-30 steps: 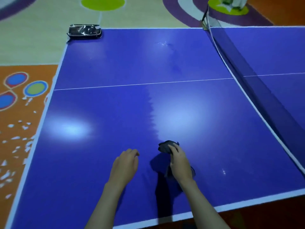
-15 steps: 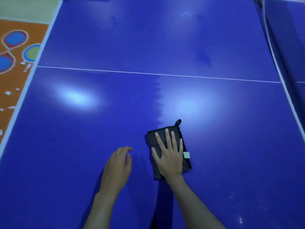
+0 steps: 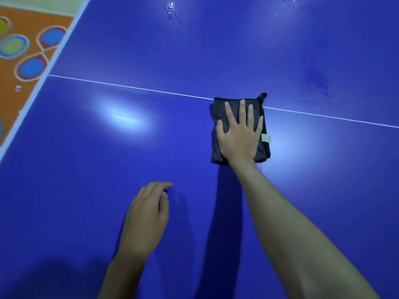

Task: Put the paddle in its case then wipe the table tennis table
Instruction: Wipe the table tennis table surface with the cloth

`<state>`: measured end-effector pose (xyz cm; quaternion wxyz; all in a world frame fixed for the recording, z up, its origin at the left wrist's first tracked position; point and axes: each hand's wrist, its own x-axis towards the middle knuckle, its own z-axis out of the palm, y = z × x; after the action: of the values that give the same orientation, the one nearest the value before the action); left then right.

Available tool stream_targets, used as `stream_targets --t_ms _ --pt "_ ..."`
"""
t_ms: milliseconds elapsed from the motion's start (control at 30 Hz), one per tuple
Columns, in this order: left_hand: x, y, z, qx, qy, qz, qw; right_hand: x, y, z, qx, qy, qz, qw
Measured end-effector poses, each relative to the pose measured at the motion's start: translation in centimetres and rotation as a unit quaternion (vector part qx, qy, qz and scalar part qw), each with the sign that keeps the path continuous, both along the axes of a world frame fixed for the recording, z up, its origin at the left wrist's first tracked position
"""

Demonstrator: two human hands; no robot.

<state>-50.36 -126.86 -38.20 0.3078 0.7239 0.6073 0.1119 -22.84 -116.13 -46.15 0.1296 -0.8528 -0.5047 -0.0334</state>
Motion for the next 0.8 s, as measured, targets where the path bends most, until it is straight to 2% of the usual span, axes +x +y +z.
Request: stream_targets --t_ms 167,300,700,800 --pt "-0.6 -0.2 -0.3 0.053 -0.005 -0.023 0.998 1.2 1.5 -0.3 -0.004 0.000 0.016 1.000" --pt "-1.3 -1.8 -0.1 0.062 0.002 -0.048 0.997 -0.2 -1.3 -0.1 -0.014 0.005 0.017 1.000" --pt "0.5 -6.9 2.8 0.054 0.016 -0.141 0.988 -10.9 -28.3 1.2 -0.069 0.016 -0.037 0.997" --pt "1.3 -7.4 2.9 0.047 0.019 -0.150 0.987 -12.5 -32.1 1.4 -0.084 0.018 -0.044 0.995"
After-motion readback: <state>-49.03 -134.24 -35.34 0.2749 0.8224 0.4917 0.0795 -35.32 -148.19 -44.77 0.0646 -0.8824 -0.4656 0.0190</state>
